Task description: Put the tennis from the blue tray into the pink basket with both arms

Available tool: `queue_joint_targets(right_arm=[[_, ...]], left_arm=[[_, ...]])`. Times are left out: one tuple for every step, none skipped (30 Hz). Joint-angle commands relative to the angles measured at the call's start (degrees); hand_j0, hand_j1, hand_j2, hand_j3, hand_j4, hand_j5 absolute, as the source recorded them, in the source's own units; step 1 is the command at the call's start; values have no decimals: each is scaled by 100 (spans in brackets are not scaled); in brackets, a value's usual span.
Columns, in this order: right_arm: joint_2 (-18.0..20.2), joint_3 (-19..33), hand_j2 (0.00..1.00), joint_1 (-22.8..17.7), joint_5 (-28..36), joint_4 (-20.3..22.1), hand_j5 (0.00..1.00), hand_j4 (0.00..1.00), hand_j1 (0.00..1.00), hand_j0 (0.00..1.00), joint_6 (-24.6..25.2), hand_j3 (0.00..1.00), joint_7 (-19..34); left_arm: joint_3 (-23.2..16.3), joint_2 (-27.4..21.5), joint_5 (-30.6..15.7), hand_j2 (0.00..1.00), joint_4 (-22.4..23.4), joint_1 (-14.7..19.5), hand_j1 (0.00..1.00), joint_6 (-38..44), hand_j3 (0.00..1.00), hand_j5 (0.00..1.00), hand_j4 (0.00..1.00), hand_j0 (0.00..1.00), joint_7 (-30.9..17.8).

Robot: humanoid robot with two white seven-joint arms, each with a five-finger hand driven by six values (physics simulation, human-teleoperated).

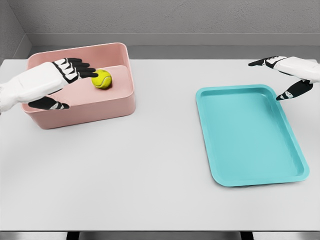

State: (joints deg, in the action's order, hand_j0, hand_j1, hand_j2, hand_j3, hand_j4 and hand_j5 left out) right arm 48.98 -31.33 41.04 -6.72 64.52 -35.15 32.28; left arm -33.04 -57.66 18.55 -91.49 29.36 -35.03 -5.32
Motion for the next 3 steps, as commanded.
queue_joint_targets(right_arm=[[6,5,100,0,40,-1,100,100,100,100,15,100,-3],[6,5,100,0,40,-1,100,100,100,100,15,100,-3],[6,5,100,0,40,8,100,100,100,100,15,100,-3]], left_arm=[[25,-43,-53,100,-36,0,100,3,100,100,100,100,5],[8,-35,-45,100,-36,0,100,3,100,100,100,100,5],[8,-35,-45,100,-36,0,100,3,100,100,100,100,14]])
